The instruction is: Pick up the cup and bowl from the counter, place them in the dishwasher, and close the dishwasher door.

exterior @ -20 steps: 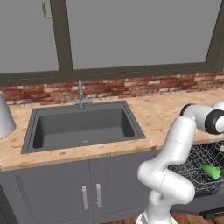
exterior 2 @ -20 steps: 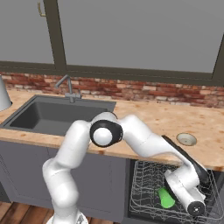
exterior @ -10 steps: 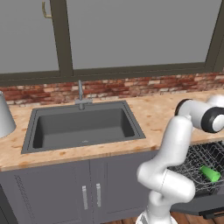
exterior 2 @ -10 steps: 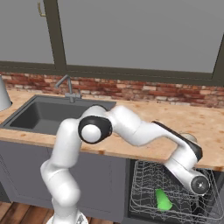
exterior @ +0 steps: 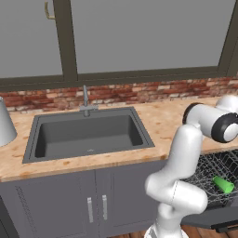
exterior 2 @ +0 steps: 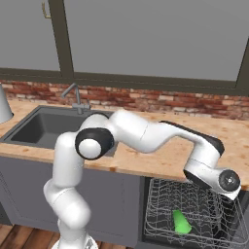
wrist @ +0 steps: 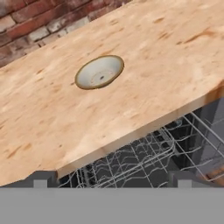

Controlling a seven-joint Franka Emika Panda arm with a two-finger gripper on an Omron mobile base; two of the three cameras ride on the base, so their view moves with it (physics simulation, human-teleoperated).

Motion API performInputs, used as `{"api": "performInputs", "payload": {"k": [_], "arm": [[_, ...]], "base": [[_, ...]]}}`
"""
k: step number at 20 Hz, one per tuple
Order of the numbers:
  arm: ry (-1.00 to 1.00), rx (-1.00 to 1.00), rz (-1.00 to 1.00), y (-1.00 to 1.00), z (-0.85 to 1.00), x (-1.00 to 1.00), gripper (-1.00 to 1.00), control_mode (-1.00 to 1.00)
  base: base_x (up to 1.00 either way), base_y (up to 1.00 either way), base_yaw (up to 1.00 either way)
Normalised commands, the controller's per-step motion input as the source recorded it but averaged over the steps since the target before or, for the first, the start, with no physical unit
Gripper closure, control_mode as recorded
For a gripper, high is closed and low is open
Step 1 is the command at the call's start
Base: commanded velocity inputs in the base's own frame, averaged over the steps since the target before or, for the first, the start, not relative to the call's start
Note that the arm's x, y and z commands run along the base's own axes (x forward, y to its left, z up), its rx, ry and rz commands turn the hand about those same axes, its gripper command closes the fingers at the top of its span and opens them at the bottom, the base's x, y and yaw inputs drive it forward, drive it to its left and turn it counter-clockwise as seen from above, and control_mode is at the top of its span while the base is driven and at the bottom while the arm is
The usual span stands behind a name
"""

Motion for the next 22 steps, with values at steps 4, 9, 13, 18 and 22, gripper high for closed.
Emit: {"api": "performInputs", "payload": {"k": [4, 9, 13, 18, 22], "arm": [[0.08, 0.03, 0.00, 0.00, 0.24, 0.21, -1.00, -1.00], [0.02, 0.04, -0.05, 0.00, 0.03, 0.40, -1.00, -1.00], [0.00, 0.08, -0.14, -0.04, 0.00, 0.47, -1.00, -1.00], [0.00, 0.05, -0.14, -0.08, -0.01, 0.59, -1.00, -1.00], [0.02, 0.00, -0.08, -0.11, -0.09, 0.64, -1.00, -1.00]], "base": [[0.00, 0.00, 0.00], [0.00, 0.00, 0.00], [0.00, 0.00, 0.00], [0.00, 0.00, 0.00], [0.00, 0.00, 0.00]]}}
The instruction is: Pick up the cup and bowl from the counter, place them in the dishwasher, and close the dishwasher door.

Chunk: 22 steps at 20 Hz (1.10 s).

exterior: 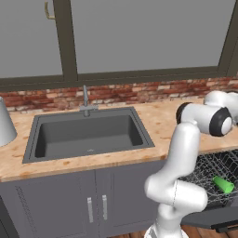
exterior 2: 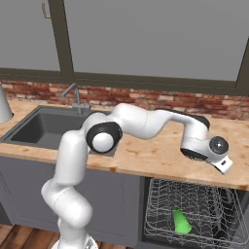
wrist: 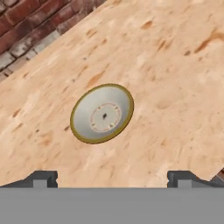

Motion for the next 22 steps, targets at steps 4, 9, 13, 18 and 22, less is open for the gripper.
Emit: {"api": "performInputs", "payload": {"k": [4, 9, 13, 18, 22], "arm": [[0.05, 0.00, -0.02, -0.17, -0.31, 0.42, -1.00, -1.00], [0.04, 0.00, 0.00, -0.30, -0.36, 0.20, -1.00, -1.00], [0.00, 0.03, -0.02, -0.31, -0.04, 0.51, -1.00, -1.00], [0.02, 0.05, -0.02, -0.18, -0.11, 0.53, -1.00, -1.00], [0.03, 0.05, 0.00, -0.13, -0.28, 0.29, 1.00, -1.00]], "base": [[0.00, 0.00, 0.00], [0.00, 0.00, 0.00], [0.00, 0.00, 0.00], [0.00, 0.00, 0.00], [0.00, 0.00, 0.00]]}}
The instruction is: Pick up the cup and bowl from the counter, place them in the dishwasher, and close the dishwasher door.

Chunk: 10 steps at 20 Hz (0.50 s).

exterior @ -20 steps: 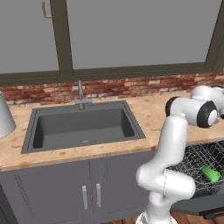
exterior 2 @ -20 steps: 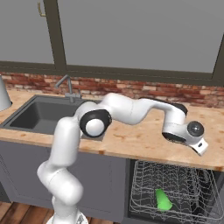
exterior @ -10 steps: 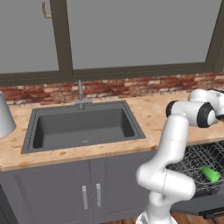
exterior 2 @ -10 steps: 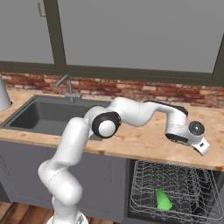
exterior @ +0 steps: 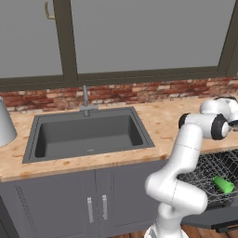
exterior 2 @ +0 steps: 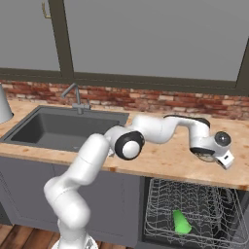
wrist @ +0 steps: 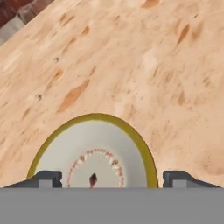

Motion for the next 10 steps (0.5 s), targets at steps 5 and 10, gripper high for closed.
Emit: {"api": "performInputs", "payload": {"k": [5, 10], "arm": [[0.00, 0.07, 0.00, -0.17, -0.25, 0.09, 1.00, -1.00], [0.00, 0.07, 0.00, -0.20, -0.13, 0.07, 1.00, -1.00]], "base": [[0.00, 0.00, 0.00], [0.00, 0.00, 0.00]]}}
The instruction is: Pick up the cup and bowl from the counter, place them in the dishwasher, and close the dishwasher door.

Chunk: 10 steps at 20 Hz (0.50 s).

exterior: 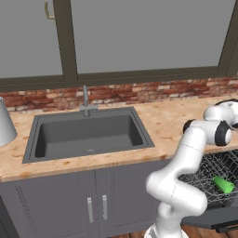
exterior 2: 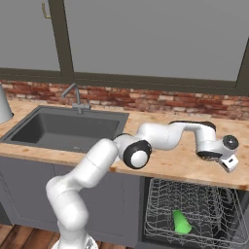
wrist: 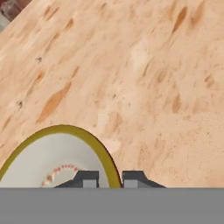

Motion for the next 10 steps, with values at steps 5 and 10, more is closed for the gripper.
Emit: {"api": "performInputs", "payload": {"k": [5, 10], "arm": [[0.00, 0.05, 0.00, -0.10, 0.02, 0.00, 1.00, -1.00], [0.00, 0.03, 0.00, -0.01, 0.05, -0.16, 1.00, -1.00]], "base": [[0.00, 0.00, 0.00], [0.00, 0.00, 0.00]]}}
